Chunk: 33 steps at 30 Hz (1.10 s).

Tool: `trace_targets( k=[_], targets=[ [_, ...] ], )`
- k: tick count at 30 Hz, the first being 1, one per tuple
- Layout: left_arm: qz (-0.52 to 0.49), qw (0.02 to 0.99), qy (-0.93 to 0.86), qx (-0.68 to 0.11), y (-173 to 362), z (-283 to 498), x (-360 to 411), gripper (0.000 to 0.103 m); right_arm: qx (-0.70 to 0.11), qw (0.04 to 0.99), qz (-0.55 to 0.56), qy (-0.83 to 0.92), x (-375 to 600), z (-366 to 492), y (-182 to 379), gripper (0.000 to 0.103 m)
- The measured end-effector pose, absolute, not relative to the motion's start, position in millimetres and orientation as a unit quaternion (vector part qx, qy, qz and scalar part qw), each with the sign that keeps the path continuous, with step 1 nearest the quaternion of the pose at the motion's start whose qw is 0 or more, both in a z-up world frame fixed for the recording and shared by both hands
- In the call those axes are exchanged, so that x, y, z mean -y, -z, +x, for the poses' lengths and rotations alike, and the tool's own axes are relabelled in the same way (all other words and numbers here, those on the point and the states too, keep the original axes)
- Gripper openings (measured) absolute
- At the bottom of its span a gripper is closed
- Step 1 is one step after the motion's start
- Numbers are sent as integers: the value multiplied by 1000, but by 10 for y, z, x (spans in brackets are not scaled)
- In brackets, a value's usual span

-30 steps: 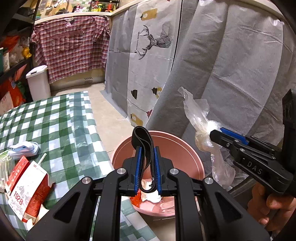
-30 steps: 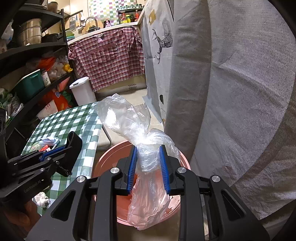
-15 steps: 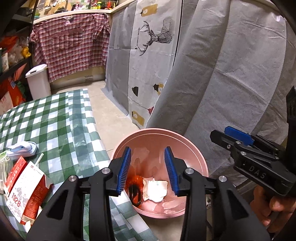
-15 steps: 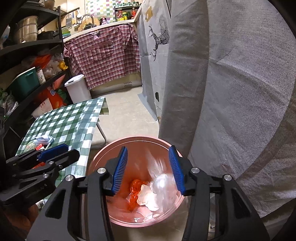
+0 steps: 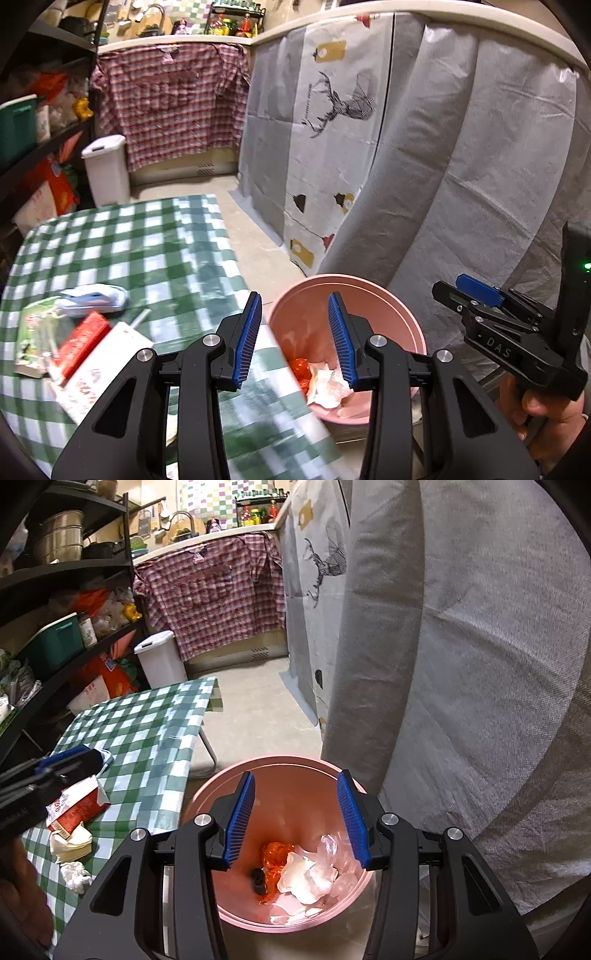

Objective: Collect trash
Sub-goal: 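Move both grippers back toward the remaining trash on the table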

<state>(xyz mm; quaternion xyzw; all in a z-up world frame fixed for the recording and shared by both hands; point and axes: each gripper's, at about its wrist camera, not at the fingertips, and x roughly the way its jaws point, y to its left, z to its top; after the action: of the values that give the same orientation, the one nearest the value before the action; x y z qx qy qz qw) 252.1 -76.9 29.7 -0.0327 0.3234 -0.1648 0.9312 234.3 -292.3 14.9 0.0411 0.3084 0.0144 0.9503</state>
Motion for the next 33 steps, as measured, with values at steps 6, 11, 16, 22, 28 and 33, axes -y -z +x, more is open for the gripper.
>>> trace_targets(
  k=[6, 11, 16, 22, 28, 33],
  targets=[
    [-34, 937, 143, -316, -586, 2372, 287, 37, -288, 955, 46, -56, 2776, 2265, -297, 37],
    [-10, 946, 120, -301, -839, 2287, -190, 34, -266, 957, 37, -107, 2504, 2151, -462, 19],
    [1, 951, 95, -293, -911, 2235, -651, 20, -251, 954, 28, -162, 2133, 2039, -574, 11],
    [-28, 952, 64, -299, -748, 2160, -1220, 18, -262, 938, 22, -224, 1624, 1994, -470, 10],
    [-47, 950, 41, -307, -522, 2092, -1636, 18, -283, 916, 3, -285, 1113, 1951, -204, 11],
    [-58, 947, 27, -313, -389, 2063, -1917, 18, -304, 895, -28, -325, 748, 1971, 1, 11]
  ],
)
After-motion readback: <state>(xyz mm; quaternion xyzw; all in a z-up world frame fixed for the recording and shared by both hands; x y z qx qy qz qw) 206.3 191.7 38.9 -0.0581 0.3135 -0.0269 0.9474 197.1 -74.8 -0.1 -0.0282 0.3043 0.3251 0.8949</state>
